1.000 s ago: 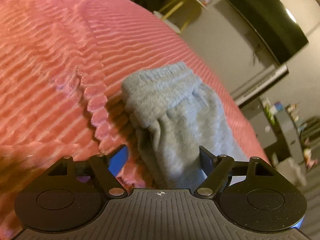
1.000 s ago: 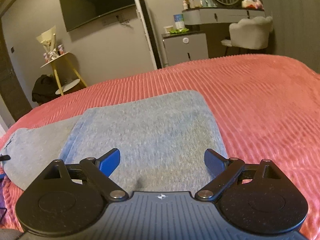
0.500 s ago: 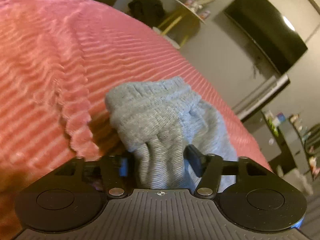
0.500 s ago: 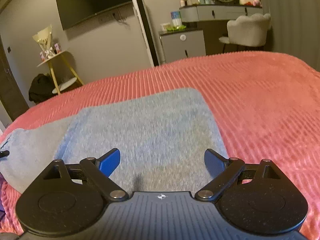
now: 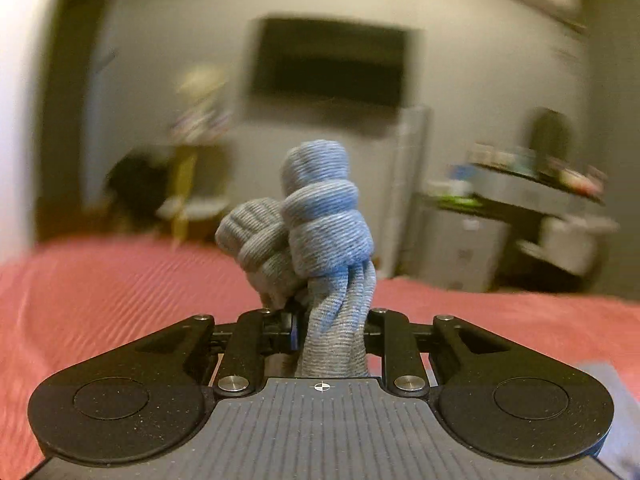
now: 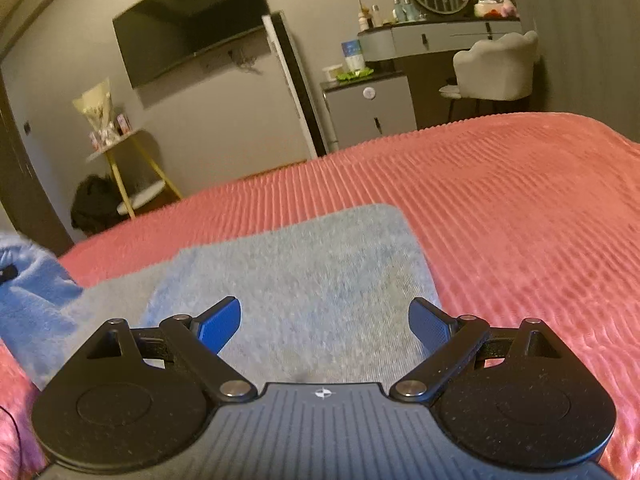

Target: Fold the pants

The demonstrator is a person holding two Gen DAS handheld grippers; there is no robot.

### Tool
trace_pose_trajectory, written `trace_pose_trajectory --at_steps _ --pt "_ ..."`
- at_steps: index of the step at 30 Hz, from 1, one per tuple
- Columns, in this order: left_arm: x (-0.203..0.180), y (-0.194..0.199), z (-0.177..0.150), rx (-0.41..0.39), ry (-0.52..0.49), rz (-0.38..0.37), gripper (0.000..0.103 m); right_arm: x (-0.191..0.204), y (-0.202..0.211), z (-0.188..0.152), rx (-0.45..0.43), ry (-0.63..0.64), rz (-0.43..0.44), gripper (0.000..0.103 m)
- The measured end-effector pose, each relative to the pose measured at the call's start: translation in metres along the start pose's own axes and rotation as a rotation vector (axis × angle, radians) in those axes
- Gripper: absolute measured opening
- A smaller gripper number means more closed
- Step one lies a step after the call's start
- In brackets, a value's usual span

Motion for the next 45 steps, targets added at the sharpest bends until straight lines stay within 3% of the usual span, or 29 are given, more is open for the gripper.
trace_pose_trajectory --at_steps 3,6,8,10,12,14,16,18,19,20,24,26,28,31,32,33,39,42,45 --pt "-0.075 0.014 -0.003 0.002 -0.158 -0.111 0.026 0.001 0.010 0.002 -0.022 -0.019 0.038 0.092" --pt "-0.142 0.006 -0.035 0.116 -0.249 -0.180 0.033 0.000 0.019 0.005 -0.033 -0.054 0.079 0.092" --pt "-0.176 -0.014 -0.067 0.284 -0.283 -0.196 0.035 -0.004 0.022 0.007 -0.023 -0.087 0.102 0.092" --pt "-0.197 -0.033 -0.099 0.466 -0.307 -0.158 0.035 -0.009 0.022 0.008 0.005 -0.115 0.134 0.092" --pt "-0.207 -0.022 -0.111 0.446 -0.350 -0.111 0.036 -0.013 0.021 0.009 0.040 -0.134 0.157 0.092" --pt "-0.203 -0.006 -0.105 0.420 -0.330 -0.137 0.046 -0.018 0.018 0.010 0.078 -0.155 0.190 0.092" --pt "-0.182 0.009 -0.096 0.433 -0.203 -0.183 0.052 -0.021 0.010 0.010 0.131 -0.185 0.244 0.092" --pt "-0.156 0.029 -0.090 0.421 -0.016 -0.267 0.071 -0.022 -0.006 0.010 0.194 -0.245 0.298 0.092" --pt "-0.146 0.043 -0.091 0.390 0.072 -0.302 0.087 -0.023 -0.014 0.010 0.226 -0.278 0.331 0.092" --pt "-0.132 0.051 -0.090 0.368 0.144 -0.303 0.093 -0.021 -0.025 0.009 0.264 -0.321 0.364 0.092" --pt "-0.086 0.057 -0.100 0.407 0.262 -0.131 0.092 -0.008 -0.064 0.005 0.363 -0.440 0.474 0.098" --pt "-0.065 0.052 -0.110 0.434 0.307 -0.024 0.091 -0.002 -0.088 0.001 0.433 -0.470 0.476 0.098" --pt "-0.044 0.047 -0.121 0.413 0.370 0.054 0.091 0.005 -0.102 -0.001 0.447 -0.480 0.465 0.099" --pt "-0.027 0.044 -0.135 0.448 0.500 0.044 0.088 0.021 -0.114 0.005 0.464 -0.462 0.502 0.095" --pt "-0.023 0.044 -0.137 0.452 0.535 0.024 0.088 0.025 -0.117 0.007 0.470 -0.450 0.491 0.075" --pt "-0.022 0.045 -0.137 0.440 0.553 0.003 0.088 0.030 -0.120 0.009 0.468 -0.429 0.470 0.046" --pt "-0.024 0.030 -0.132 0.477 0.569 0.009 0.089 0.043 -0.132 0.007 0.494 -0.433 0.464 0.058" --pt "-0.026 0.026 -0.137 0.491 0.547 0.034 0.089 0.058 -0.123 0.015 0.463 -0.339 0.398 0.047" --pt "-0.029 0.022 -0.137 0.502 0.526 0.057 0.089 0.070 -0.106 0.025 0.416 -0.270 0.383 0.043"
Point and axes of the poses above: each gripper's, at about its wrist camera, not at the fingertips, and y roughly against the way its jaws point, x to its left, z to its top, the point moved 3 cm from there along -y, roughly the way its jaws point, and after that the axes turned 10 degrees about x, right-handed, at the moved point
